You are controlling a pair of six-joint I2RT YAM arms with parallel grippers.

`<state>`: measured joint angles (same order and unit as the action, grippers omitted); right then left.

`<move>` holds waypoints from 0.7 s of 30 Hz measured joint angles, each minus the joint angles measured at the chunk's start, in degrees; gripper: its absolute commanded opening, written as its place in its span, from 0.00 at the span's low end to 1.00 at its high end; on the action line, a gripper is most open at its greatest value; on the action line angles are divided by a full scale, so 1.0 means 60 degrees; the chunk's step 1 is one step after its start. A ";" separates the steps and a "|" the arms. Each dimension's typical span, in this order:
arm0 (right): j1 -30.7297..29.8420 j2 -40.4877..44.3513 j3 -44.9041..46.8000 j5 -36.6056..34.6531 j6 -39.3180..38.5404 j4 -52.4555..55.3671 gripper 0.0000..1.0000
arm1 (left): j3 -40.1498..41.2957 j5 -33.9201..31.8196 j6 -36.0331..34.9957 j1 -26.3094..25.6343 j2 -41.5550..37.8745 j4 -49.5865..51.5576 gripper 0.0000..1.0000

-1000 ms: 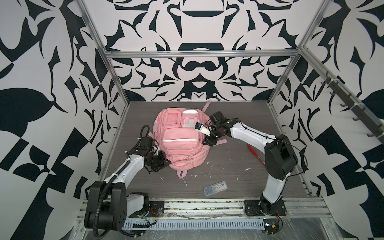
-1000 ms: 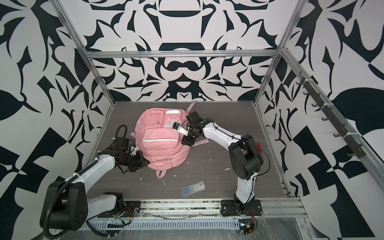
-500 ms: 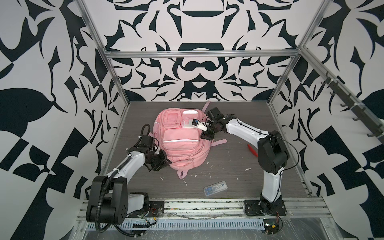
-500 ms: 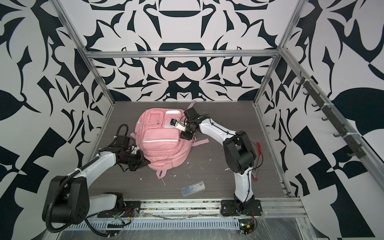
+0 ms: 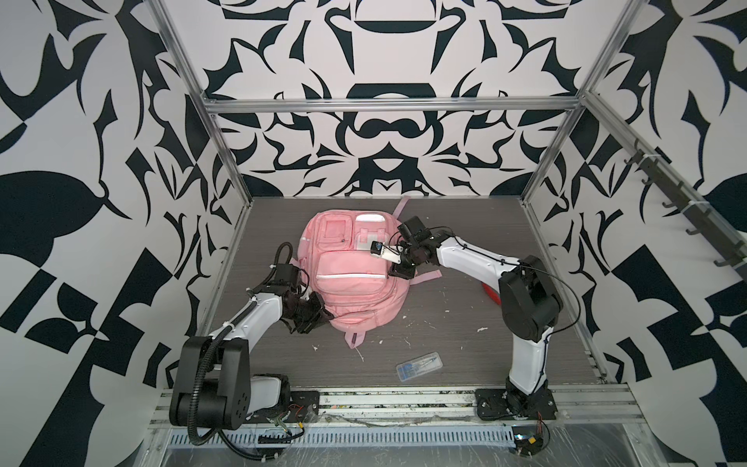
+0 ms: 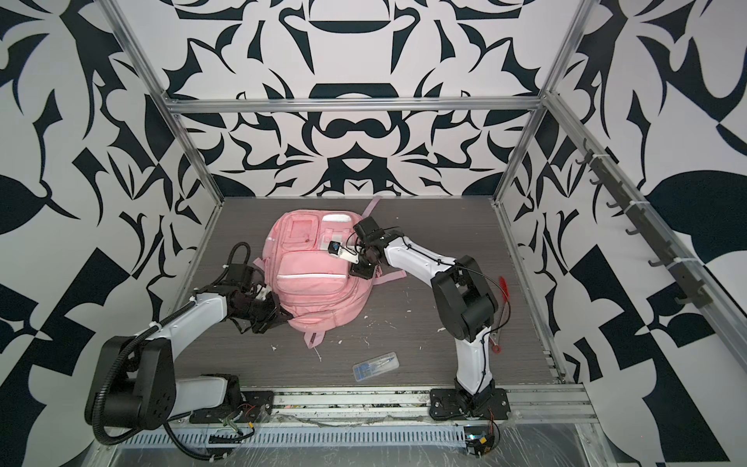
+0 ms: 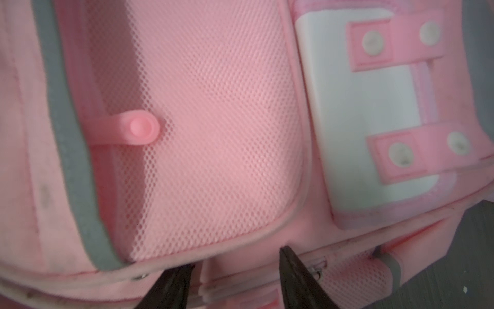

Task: Pack books, pencil case, and school supplies into a backpack
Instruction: Unzip the student bag at the center of the table.

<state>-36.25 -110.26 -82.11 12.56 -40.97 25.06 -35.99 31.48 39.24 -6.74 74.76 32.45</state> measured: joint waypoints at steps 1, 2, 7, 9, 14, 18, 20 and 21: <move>-0.0066 0.0044 0.0095 -0.0069 -0.0015 -0.0058 0.58 | 0.0000 0.0000 0.0025 0.0000 0.0000 0.0000 0.00; -0.0117 0.0066 0.0142 -0.0124 -0.0033 -0.0095 0.58 | 0.0000 -0.0004 0.0033 0.0000 0.0000 0.0007 0.00; -0.0350 0.0080 0.0204 -0.0452 -0.0131 -0.0171 0.67 | 0.0000 -0.0036 0.0040 0.0007 0.0000 0.0062 0.00; -0.0466 0.0102 0.0288 -0.0514 -0.0182 -0.0197 0.69 | -0.0004 -0.0051 0.0040 0.0011 0.0000 0.0069 0.00; -0.0747 0.0109 0.0368 -0.0576 -0.0208 -0.0186 0.69 | -0.0029 -0.0113 0.0044 0.0051 0.0000 0.0164 0.00; -0.0776 0.0044 0.0368 -0.0506 -0.0073 -0.0131 0.52 | -0.0066 -0.0113 0.0069 0.0058 0.0040 0.0193 0.00; -0.0801 -0.0004 0.0364 -0.0423 0.0018 -0.0044 0.35 | -0.0117 -0.0109 0.0073 0.0062 0.0098 0.0222 0.00; -0.0816 -0.0022 0.0364 -0.0375 0.0113 0.0011 0.29 | -0.0135 -0.0106 0.0073 0.0058 0.0117 0.0229 0.00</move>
<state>-41.15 -110.39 -79.92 10.31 -40.29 25.12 -36.80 30.85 39.68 -6.39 75.46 33.82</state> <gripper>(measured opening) 0.376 0.076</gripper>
